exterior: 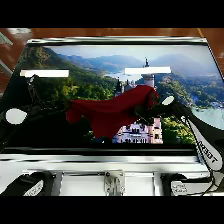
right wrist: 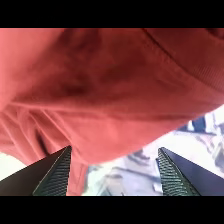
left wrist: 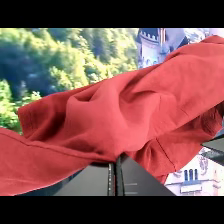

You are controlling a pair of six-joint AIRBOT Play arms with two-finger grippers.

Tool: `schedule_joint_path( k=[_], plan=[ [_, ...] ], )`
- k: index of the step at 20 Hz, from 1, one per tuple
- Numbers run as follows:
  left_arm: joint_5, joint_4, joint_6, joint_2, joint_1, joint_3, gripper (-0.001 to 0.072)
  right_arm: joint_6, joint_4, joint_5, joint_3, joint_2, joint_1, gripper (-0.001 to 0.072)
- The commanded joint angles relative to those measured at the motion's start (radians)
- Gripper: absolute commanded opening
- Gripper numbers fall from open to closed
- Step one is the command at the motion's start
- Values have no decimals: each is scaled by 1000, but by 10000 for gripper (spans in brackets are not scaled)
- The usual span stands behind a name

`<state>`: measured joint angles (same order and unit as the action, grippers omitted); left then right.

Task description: Fold the shirts.

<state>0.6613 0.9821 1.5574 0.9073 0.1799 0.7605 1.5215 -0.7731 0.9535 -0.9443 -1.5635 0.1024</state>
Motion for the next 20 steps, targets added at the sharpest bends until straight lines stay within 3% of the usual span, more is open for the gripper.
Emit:
schedule_joint_path(
  k=[1, 5, 6, 7, 9, 12, 15, 18, 20],
  plan=[
    [1, 0, 0, 1, 0, 1, 38, 16, 45, -74, 0, -18, -1, 656],
    [-19, 0, 0, 1, 0, 2, 38, 35, 106, -137, 0, -59, -1, 654],
    [-32, 0, 0, 1, 0, 2, 38, 39, 109, -153, 0, -63, -1, 612],
    [-45, 0, 0, 1, 0, 3, 39, 40, 112, -170, 0, -64, -1, 477],
    [-63, 1, 0, 1, -1, 6, 39, 38, 116, -184, 0, -63, -1, 52],
    [-74, 4, 0, 0, -7, 23, 39, -77, 110, -157, -2, -3, -2, 54],
    [-58, 4, -6, -5, -73, 98, 38, -236, 101, -127, -11, 169, -3, 54],
    [121, 4, -140, -21, -181, 294, 38, -434, 72, -6, -98, 407, -32, 55],
    [272, 4, -231, -44, -231, 482, 38, -433, 40, 6, -192, 583, -62, 54]
  ],
)
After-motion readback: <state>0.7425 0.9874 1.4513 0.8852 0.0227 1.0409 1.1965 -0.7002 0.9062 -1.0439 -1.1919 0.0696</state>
